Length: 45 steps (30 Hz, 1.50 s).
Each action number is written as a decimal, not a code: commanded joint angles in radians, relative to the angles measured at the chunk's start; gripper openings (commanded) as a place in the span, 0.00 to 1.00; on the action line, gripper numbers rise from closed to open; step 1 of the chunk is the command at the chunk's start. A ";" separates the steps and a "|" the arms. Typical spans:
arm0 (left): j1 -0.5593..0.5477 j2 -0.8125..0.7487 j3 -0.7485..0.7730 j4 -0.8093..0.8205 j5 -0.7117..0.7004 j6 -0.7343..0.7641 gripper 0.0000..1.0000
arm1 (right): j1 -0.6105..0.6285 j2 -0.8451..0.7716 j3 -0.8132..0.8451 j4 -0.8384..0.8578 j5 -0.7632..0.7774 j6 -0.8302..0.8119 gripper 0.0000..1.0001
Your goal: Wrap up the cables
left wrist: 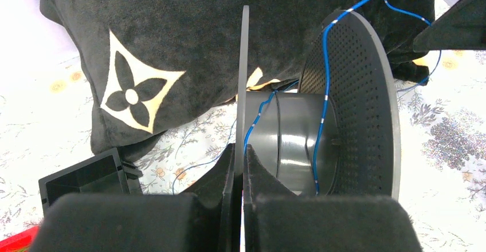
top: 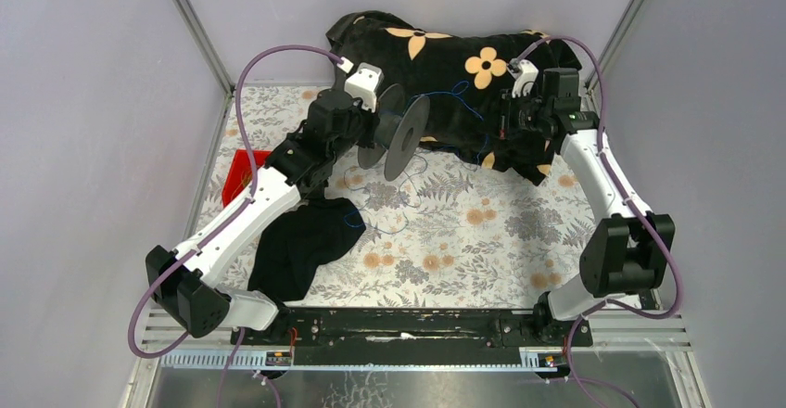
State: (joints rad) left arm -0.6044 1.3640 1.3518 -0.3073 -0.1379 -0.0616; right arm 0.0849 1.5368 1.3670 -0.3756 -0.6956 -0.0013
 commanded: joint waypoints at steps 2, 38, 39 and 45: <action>0.015 -0.035 0.040 0.071 0.038 0.012 0.01 | -0.029 0.056 0.027 0.044 0.104 0.020 0.00; 0.083 0.067 0.268 -0.042 -0.120 -0.308 0.00 | 0.235 0.030 -0.333 0.027 0.107 -0.223 0.00; 0.084 0.070 0.270 -0.046 -0.157 -0.324 0.00 | 0.252 0.020 -0.337 0.028 0.101 -0.227 0.00; 0.084 0.088 0.271 -0.053 -0.266 -0.373 0.00 | 0.372 -0.025 -0.346 0.003 0.064 -0.264 0.00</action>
State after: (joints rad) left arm -0.5278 1.4551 1.5654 -0.4278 -0.2890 -0.3683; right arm 0.3893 1.5688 1.0225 -0.3752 -0.5835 -0.2146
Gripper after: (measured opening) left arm 0.062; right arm 0.017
